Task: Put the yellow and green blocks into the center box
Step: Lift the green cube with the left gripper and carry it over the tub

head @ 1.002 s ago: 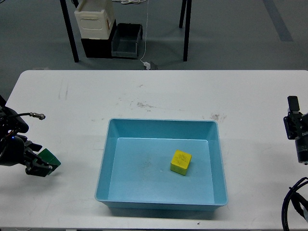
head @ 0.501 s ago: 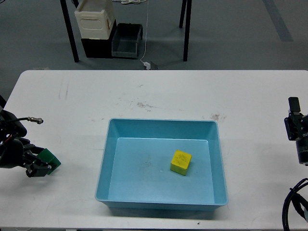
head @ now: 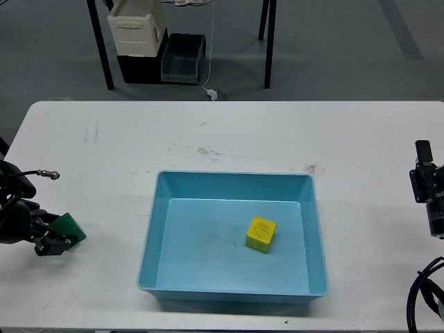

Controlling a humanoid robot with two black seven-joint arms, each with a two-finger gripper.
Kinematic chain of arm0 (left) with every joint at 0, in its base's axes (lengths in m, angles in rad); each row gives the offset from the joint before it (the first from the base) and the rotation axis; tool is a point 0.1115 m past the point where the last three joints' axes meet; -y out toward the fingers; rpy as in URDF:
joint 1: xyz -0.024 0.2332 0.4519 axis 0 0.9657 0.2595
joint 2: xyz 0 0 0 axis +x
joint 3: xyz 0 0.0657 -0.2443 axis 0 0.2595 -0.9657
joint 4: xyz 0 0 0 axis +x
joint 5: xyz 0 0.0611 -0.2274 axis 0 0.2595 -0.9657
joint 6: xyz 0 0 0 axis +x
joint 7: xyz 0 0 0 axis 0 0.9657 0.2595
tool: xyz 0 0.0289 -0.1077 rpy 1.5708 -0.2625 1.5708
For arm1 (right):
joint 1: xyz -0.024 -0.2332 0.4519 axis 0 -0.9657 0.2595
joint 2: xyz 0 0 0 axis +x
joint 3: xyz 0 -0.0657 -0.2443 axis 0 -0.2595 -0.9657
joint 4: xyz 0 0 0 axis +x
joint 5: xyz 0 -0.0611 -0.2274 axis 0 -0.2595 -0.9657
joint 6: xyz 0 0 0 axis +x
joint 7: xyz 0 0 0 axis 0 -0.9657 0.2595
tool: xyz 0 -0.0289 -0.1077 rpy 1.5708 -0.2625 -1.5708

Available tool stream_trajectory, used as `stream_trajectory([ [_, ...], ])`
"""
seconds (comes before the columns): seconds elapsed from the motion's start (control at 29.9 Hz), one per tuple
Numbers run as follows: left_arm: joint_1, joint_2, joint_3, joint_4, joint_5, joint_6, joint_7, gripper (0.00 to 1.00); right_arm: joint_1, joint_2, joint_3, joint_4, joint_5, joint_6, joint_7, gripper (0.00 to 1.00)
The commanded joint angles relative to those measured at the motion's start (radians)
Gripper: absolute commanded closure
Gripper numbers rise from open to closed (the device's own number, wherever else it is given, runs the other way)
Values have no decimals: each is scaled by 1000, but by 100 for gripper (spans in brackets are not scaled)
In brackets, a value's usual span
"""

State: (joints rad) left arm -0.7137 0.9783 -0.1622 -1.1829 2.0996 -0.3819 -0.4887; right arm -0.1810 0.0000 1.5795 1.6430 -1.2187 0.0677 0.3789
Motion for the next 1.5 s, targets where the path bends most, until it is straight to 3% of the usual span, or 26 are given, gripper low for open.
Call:
stream_trajectory([
  [0.0, 0, -3, 0, 2, -3, 0, 0, 42, 0, 0, -1, 0, 19, 0, 0, 3],
  [0.23, -4, -1, -2, 6, -20, 15, 0, 71, 0, 0, 5, 0, 27, 0, 0, 3],
  [0.33, -12, 6, -7, 16, -49, 69, 0, 76, -2, 0, 7, 0, 27, 0, 0, 3],
  [0.47, -65, 19, -11, 28, -183, 98, 0, 76, -17, 0, 10, -3, 27, -32, 0, 2],
  [0.67, -259, 100, -13, 13, -337, 97, 0, 76, -40, 0, 39, -12, 39, -86, 0, 1],
  [0.97, -470, 120, -7, -211, -357, 80, 0, 75, -46, 0, 119, -15, 87, -108, -3, 1],
  [1.04, -497, 90, -7, -265, -351, 51, 0, 75, -46, 0, 120, -25, 90, -108, -3, 1],
  [1.17, -567, -19, -5, -366, -320, -107, 0, 74, -54, 0, 120, -28, 90, -108, -3, 1],
  [1.34, -616, -200, 6, -376, -264, -107, 0, 73, -66, 0, 120, -31, 90, -108, -2, 1],
  [1.47, -685, -312, 127, -371, -198, -107, 0, 72, -66, 0, 120, -43, 90, -108, -2, 1],
])
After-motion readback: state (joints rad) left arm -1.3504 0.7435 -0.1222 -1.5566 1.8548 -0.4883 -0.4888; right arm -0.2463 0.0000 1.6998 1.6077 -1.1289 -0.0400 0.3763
